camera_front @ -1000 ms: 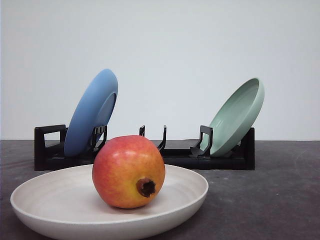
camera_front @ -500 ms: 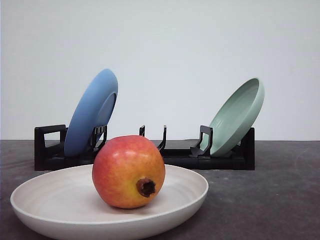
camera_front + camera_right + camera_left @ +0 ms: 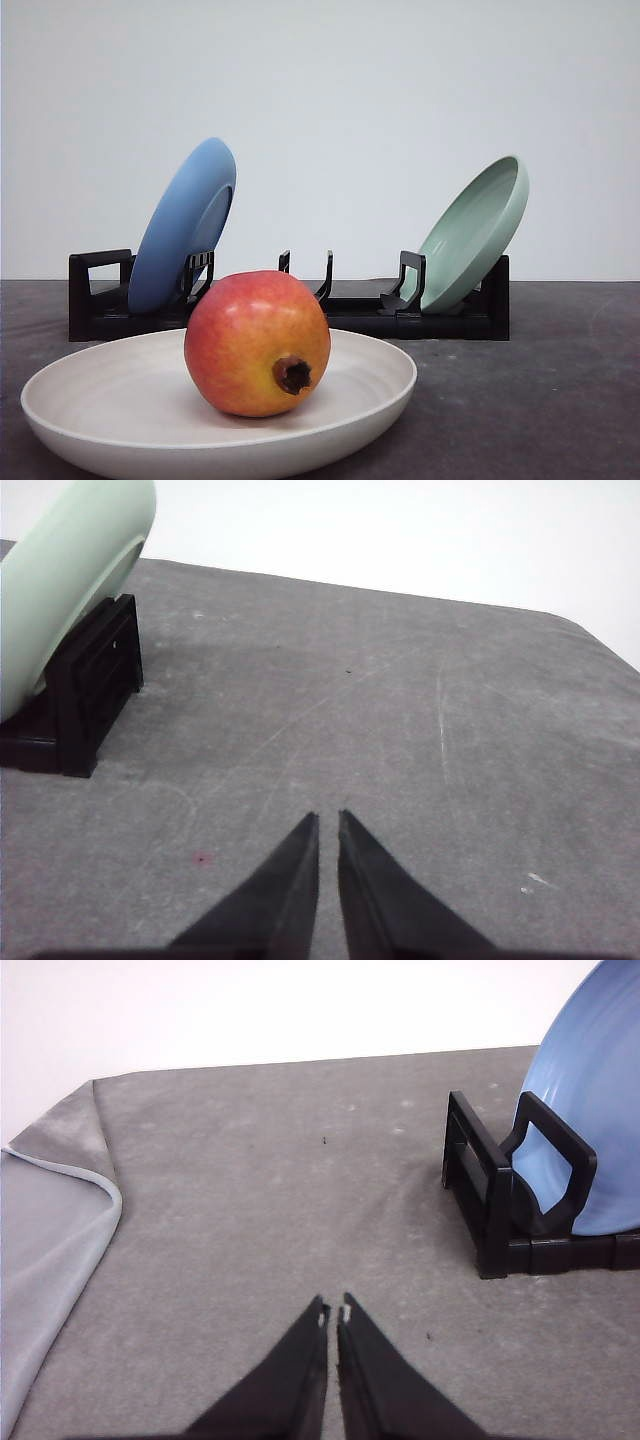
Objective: Place pomegranate in white plate
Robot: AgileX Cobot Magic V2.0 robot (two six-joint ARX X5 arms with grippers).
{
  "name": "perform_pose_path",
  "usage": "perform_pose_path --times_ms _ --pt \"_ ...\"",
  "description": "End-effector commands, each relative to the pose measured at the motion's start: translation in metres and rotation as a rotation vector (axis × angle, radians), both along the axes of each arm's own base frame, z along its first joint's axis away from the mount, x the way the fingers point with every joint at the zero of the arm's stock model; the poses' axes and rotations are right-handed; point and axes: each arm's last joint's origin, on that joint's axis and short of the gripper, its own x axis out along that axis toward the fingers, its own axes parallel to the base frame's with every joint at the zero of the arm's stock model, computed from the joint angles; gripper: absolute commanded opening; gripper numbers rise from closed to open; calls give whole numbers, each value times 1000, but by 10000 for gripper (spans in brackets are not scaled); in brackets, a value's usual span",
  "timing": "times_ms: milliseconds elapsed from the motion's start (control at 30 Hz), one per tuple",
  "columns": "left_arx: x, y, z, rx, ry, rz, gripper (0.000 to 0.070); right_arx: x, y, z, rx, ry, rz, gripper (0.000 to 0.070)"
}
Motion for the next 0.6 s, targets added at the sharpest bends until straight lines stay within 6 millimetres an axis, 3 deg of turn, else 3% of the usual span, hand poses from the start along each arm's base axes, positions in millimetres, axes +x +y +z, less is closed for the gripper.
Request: perform_pose_path --times_ms 0,567 --pt "1 0 -4 7 12 -5 0 0 0 -1 3 0 -5 35" --pt "1 0 -4 7 12 -5 0 0 0 -1 3 0 -5 35"
